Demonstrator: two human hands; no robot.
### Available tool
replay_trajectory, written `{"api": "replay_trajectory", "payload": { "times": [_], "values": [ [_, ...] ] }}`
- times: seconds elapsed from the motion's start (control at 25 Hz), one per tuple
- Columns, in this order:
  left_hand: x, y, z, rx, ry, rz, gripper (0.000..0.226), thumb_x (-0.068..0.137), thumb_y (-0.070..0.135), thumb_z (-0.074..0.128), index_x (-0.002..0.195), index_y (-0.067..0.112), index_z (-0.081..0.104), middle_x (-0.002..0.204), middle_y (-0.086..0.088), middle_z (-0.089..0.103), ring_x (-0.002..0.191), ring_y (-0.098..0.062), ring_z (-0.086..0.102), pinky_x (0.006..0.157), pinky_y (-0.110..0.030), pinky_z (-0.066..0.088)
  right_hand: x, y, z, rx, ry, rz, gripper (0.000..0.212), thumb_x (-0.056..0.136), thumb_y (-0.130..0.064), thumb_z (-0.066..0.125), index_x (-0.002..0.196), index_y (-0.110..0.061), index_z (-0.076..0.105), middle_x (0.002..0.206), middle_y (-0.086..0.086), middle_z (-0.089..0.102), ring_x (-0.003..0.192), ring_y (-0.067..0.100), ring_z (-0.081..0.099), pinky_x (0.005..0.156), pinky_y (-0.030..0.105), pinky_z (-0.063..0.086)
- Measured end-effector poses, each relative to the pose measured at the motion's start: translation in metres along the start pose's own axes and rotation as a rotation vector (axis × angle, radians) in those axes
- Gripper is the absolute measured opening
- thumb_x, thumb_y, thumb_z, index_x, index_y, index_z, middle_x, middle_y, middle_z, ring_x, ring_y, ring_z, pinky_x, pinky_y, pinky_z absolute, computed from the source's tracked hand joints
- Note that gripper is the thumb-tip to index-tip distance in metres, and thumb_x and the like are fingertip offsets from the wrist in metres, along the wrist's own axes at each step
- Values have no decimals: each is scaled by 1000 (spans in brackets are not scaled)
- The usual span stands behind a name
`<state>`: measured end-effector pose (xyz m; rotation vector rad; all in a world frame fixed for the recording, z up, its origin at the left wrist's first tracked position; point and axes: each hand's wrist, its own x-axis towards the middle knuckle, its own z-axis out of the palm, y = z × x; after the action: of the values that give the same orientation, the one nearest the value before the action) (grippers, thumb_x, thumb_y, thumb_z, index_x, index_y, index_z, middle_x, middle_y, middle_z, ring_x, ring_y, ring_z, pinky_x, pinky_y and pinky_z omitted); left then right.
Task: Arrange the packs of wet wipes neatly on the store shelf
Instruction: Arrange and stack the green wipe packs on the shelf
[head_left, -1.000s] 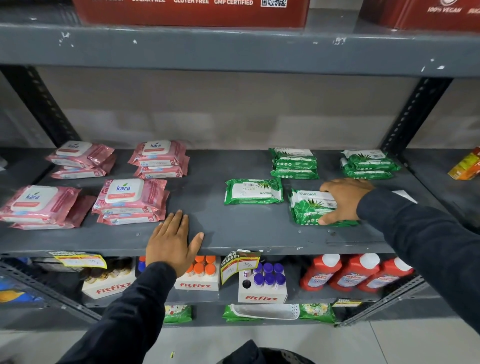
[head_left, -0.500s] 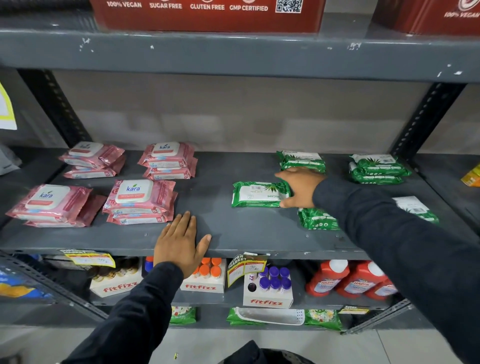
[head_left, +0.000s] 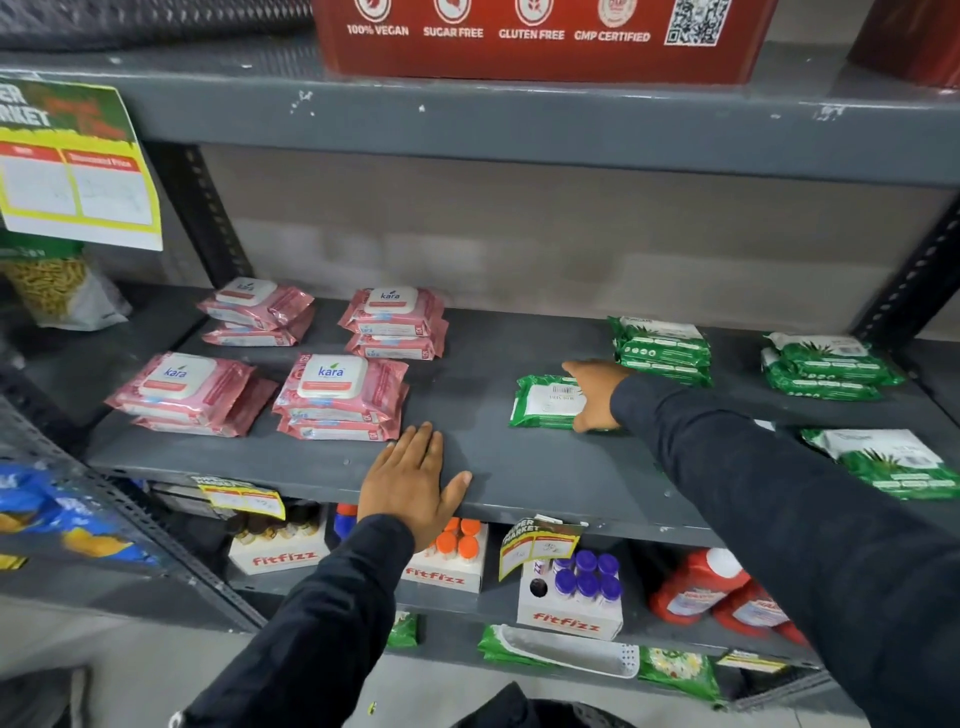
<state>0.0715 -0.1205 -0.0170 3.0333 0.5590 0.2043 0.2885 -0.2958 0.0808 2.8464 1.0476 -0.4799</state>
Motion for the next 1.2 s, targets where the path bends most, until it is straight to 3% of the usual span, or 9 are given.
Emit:
{"api": "replay_trajectory", "payload": {
  "times": [0.24,0.4,0.52,0.68,0.88,1.08,1.2],
  "values": [
    [-2,1,2,13,11,-6,80,88,63,7,145,11,28,155,-6,25,142,-22,19,116,-36,15,-40,31,-28,109,181,-23,103,68,-33,77,152,-23,19,156,6,31,140,26,34,112,35,34],
    [-2,1,5,3,33,2,81,88,63,10,142,9,36,151,-8,33,139,-23,27,114,-37,21,-86,94,-54,121,308,112,99,70,-29,80,151,-21,24,155,4,35,136,26,40,109,31,34],
    [-2,2,2,-29,33,-22,81,85,61,14,140,6,39,149,-11,36,138,-27,29,113,-41,25,-121,154,-51,181,300,275,95,69,-24,81,149,-20,30,151,6,41,131,27,46,105,28,36],
    [12,34,0,-86,18,-49,73,77,43,28,133,0,46,147,-18,37,139,-34,23,113,-46,21,-163,216,-22,262,260,470,90,71,-10,80,147,-18,34,149,11,42,129,31,47,100,29,39],
    [18,59,4,-93,9,-12,70,75,41,31,134,5,47,146,-15,40,136,-31,31,111,-46,25,-180,263,11,332,166,569,87,72,3,71,147,-24,35,147,8,45,105,24,57,76,25,46],
    [16,58,2,-73,18,-6,71,76,43,30,133,5,47,144,-16,42,135,-32,34,109,-46,29,-166,274,32,182,125,534,86,76,12,58,147,-29,33,147,10,43,125,29,51,78,22,41],
    [15,60,1,-66,13,-8,71,77,42,29,134,4,46,145,-16,41,135,-32,34,110,-46,28,-158,277,32,116,113,508,91,73,15,56,149,-28,29,150,13,39,132,31,44,98,28,43]
  ]
}}
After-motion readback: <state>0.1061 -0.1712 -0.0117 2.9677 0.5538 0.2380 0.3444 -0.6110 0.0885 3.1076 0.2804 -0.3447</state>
